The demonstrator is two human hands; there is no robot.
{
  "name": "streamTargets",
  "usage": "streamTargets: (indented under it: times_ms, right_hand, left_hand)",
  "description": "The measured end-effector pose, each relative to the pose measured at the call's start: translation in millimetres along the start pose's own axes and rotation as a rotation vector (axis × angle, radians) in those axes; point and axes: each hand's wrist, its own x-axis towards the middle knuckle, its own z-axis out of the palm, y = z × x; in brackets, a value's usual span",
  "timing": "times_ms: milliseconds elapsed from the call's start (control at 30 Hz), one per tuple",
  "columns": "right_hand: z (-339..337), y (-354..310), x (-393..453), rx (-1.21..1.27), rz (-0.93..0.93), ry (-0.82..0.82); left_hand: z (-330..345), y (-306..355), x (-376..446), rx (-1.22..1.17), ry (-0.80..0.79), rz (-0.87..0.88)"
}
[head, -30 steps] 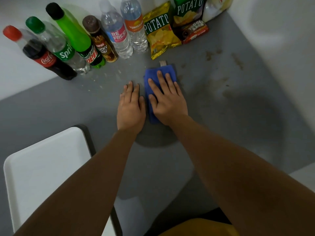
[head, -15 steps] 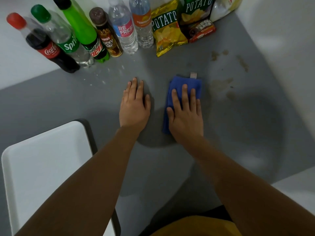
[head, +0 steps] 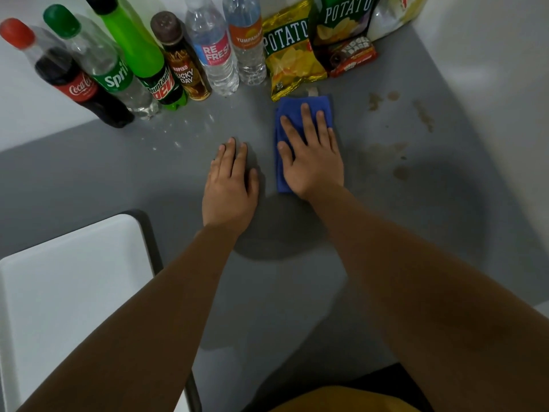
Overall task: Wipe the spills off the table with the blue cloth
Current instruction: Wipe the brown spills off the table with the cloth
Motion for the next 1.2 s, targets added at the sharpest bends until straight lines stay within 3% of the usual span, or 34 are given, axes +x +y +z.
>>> streamTargets:
  times_ms: [233,467,633,833,1200]
  right_hand:
    - [-7.4,35.0,-24.3,-0.008,0.093,0.024]
    - [6.1,9.4,-71.3,-0.026,0.106,0.021]
    - [7.4,-8.5,-50.8,-0.037,0.097,0.030]
    - [-2.6,18.3,-20.4,-0.045,0.026,0.050]
    - [-8.6,64.7,-71.9,-0.048,0.222,0.074]
  left_hand:
    - [-0.6,-0.5,-0.4,0.004,-0.019,-0.009]
    - [0.8,-0.3,-0.4,0.023,-0.024,-0.011]
    - [-0.3,0.3,0.0,0.034,-0.024,0.001]
    - [-1.5,1.7,0.3,0.045,-0.035,-0.002]
    - [-3.9,1.8,0.2,0.045,-0.033,-0.003]
